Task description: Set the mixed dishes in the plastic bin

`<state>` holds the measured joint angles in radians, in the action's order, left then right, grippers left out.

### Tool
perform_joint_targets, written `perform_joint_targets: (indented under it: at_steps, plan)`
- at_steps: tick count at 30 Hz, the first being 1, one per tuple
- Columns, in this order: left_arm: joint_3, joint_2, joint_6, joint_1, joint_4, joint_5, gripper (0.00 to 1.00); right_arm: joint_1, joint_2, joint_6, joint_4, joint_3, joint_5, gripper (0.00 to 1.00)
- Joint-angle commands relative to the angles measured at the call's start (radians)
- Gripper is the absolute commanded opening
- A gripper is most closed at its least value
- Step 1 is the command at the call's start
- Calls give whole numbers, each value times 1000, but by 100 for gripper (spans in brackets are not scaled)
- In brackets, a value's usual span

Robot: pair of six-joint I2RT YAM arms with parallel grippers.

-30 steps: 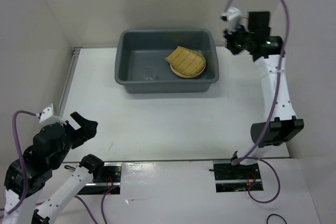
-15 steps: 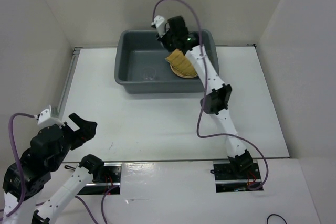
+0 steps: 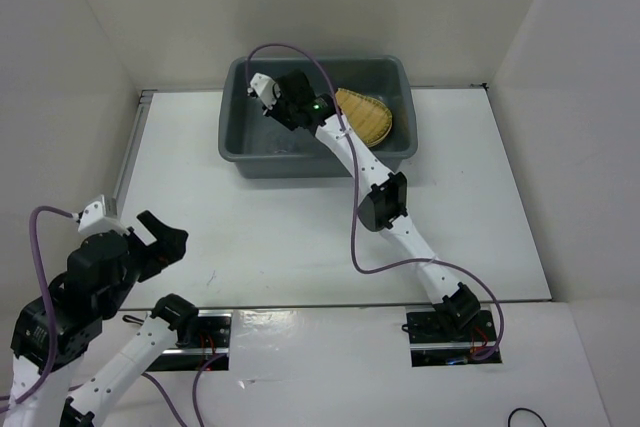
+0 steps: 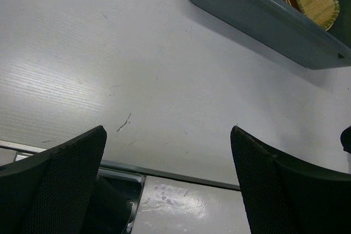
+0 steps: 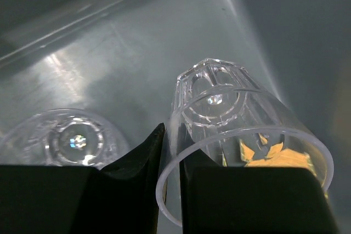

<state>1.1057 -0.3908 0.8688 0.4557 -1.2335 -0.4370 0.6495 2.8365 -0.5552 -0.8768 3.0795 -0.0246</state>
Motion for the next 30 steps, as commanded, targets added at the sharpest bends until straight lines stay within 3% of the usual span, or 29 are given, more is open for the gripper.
perform_joint_targets:
  at_steps: [1, 7, 14, 19, 20, 23, 24, 27, 30]
  plan:
    - [0, -17, -5, -3, 23, 3, 100, -16, 27, -22, 53, 53, 23, 15]
    - [0, -17, -5, -3, 23, 3, 100, -16, 27, -41, 53, 53, 23, 28]
    - [0, -17, 4, -3, 14, 3, 100, -16, 27, -97, 75, 53, 23, 31]
    - [0, -17, 13, -3, 5, -6, 100, -16, 15, -46, 117, 53, 43, 39]
    - [0, -17, 22, -3, 5, -6, 100, -16, -6, -25, 127, 53, 43, 43]
    - [0, 3, 22, -3, 5, -16, 100, -34, -79, 101, 166, 53, 109, 70]
    - [0, 3, 32, -3, 5, -16, 100, -43, -106, 135, 167, 53, 139, 86]
    - [0, 13, 53, -3, -4, -25, 100, -76, -230, 254, 34, 53, 204, 99]
    - [9, -2, 79, -3, -27, -46, 100, -146, -330, 327, -121, 53, 121, 99]
